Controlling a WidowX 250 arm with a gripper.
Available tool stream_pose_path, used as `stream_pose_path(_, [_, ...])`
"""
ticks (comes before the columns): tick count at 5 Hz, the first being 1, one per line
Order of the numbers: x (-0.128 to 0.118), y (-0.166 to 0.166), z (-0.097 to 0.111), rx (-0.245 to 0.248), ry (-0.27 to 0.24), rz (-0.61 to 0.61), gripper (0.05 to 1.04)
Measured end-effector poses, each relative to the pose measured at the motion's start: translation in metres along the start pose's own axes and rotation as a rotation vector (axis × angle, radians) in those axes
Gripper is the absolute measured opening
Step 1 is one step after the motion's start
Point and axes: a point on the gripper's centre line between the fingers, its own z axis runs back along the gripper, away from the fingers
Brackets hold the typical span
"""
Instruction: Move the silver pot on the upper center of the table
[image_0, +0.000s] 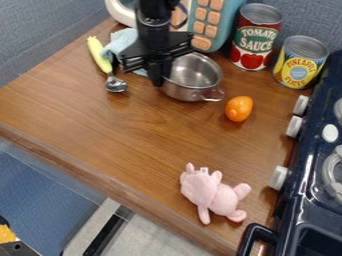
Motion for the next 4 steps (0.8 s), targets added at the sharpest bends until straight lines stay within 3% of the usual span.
stream_pose_path(2, [-0.0086, -0.0188, -0.0057, -0.008, 0.020, -0.025, 0.099])
stream_pose_path(3, [-0.0136, -0.0185, -0.0055, 0.006, 0.035, -0.042, 0.272])
stream_pose_path(4, [-0.0129, -0.0188, -0.0039, 0.006, 0.028, -0.029, 0.556])
